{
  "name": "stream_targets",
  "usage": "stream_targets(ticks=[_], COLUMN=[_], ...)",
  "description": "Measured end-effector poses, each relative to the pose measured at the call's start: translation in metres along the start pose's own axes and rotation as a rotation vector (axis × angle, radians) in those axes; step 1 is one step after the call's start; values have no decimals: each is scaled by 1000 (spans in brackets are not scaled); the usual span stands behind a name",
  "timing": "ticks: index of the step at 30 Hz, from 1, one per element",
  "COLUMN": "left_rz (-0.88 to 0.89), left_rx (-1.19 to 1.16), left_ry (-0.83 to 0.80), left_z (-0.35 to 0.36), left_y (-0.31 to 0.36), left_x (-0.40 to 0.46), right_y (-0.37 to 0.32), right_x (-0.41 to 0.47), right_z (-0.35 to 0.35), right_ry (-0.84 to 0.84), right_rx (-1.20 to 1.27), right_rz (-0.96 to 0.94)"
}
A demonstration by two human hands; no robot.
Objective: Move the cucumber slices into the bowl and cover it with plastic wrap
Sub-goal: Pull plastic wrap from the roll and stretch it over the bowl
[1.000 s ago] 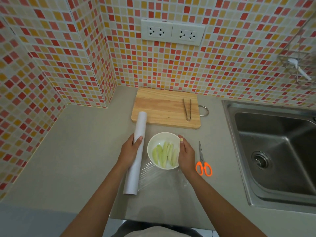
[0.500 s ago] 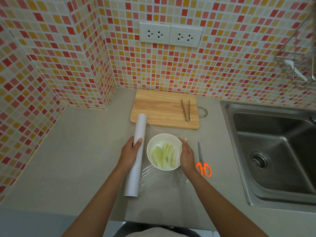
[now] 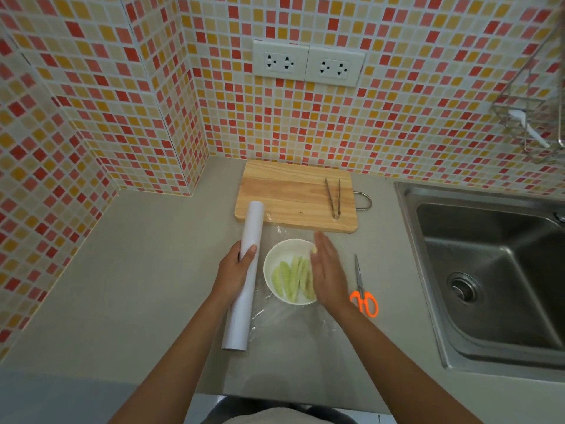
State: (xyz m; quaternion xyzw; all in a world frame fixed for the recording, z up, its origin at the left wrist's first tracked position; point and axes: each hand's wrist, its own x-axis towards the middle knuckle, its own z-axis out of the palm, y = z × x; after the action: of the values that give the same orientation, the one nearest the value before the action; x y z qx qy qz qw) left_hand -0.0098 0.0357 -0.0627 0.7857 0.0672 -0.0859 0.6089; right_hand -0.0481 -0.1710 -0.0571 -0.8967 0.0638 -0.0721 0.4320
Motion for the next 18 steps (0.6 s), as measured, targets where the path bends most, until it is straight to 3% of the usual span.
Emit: stream_targets(ticks=[2,4,11,15,18], left_rz=[0,-2,2,14,8], left_rx=[-2,-16,-20,-9,-11], left_ry=[0,-4,-3,-3,-2], left_z=[0,0,1,0,-5], left_y=[0,-1,3,9,9], left_x=[0,0,0,2,1], right_y=[3,5,0,1,3], right_x=[1,3,8,9,7], right_z=[5,6,1,-4,-3], right_ry=[-116,-126,-58,-89,-120], right_rx=[-176,-233,162,209,96], right_rz=[-44,-38,212,216,155])
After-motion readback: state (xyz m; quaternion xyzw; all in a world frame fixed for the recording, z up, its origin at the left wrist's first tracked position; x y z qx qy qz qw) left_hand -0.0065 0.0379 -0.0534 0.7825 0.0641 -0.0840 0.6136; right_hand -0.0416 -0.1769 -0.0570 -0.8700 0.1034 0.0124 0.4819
